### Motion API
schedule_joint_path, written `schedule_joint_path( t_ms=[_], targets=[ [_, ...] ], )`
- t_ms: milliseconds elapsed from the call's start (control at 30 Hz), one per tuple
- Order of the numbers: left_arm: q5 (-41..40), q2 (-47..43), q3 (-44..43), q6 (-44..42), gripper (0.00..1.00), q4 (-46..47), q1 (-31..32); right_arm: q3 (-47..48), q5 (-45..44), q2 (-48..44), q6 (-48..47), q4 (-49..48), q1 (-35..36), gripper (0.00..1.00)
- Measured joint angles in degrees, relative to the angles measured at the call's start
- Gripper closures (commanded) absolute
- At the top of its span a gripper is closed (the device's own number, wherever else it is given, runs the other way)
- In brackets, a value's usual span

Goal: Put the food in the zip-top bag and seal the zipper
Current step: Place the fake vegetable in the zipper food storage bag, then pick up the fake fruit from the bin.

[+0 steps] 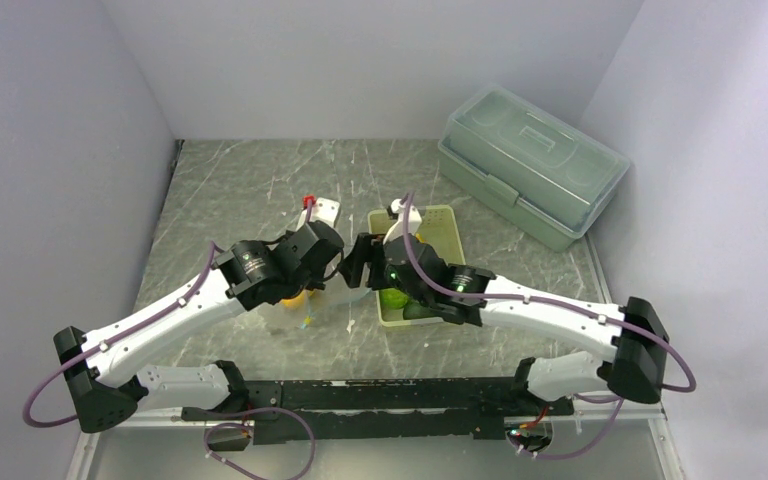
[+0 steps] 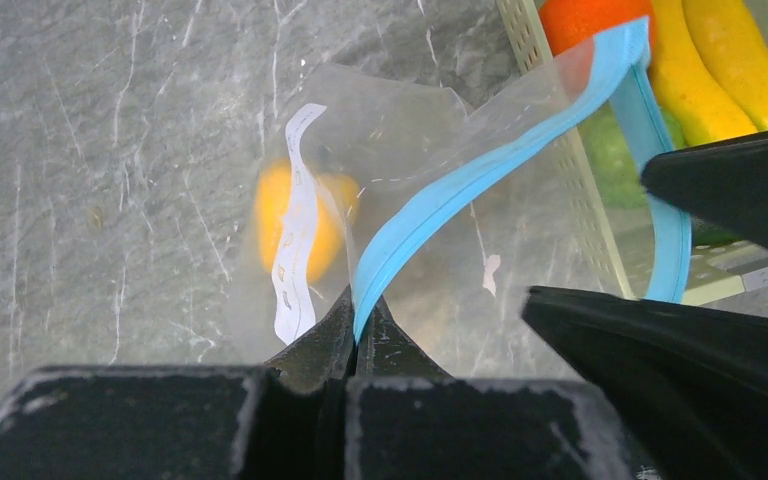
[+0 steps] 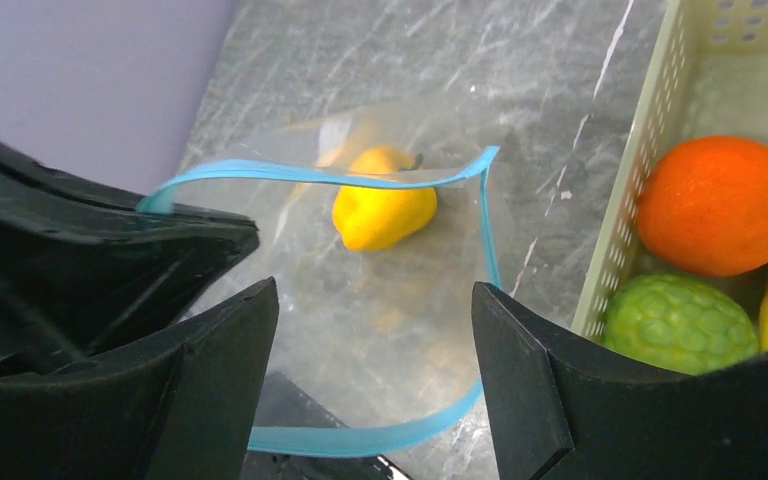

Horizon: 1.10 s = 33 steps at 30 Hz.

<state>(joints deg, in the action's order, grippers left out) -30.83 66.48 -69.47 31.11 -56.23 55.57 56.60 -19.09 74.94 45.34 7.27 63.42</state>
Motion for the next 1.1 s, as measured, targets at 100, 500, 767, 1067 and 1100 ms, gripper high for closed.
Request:
schedule_joint_path(
  t_ms=[100, 500, 767, 1067, 1100],
  targets=[
    [0.0, 0.0, 0.0, 0.0, 1.0, -0.4, 0.0, 0.0, -0.9, -2.9, -0.9, 0.4, 0.0, 0.26],
    [-0.5, 0.1, -0.4, 0.0, 1.0, -1.7, 0.0, 0.0, -9.8, -16.0, -6.4, 9.0, 0.0, 0.23],
    [-0.5, 0.0, -0.4, 0.0, 1.0, -1.9, 0.0, 0.0, -13.6, -16.9, -8.3, 16.5, -0.3, 0.22],
    [-1.1, -2.4, -0.4, -0.2, 1.0, -2.6, 0.0, -3.1, -9.5, -12.9, -8.6, 18.6, -4.7, 0.21],
    [-1.2, -2.6, -0.4, -0.2, 1.0, -2.8, 0.0, -3.7, -8.3, -11.9, -8.7, 18.4, -5.6, 0.21]
  ],
)
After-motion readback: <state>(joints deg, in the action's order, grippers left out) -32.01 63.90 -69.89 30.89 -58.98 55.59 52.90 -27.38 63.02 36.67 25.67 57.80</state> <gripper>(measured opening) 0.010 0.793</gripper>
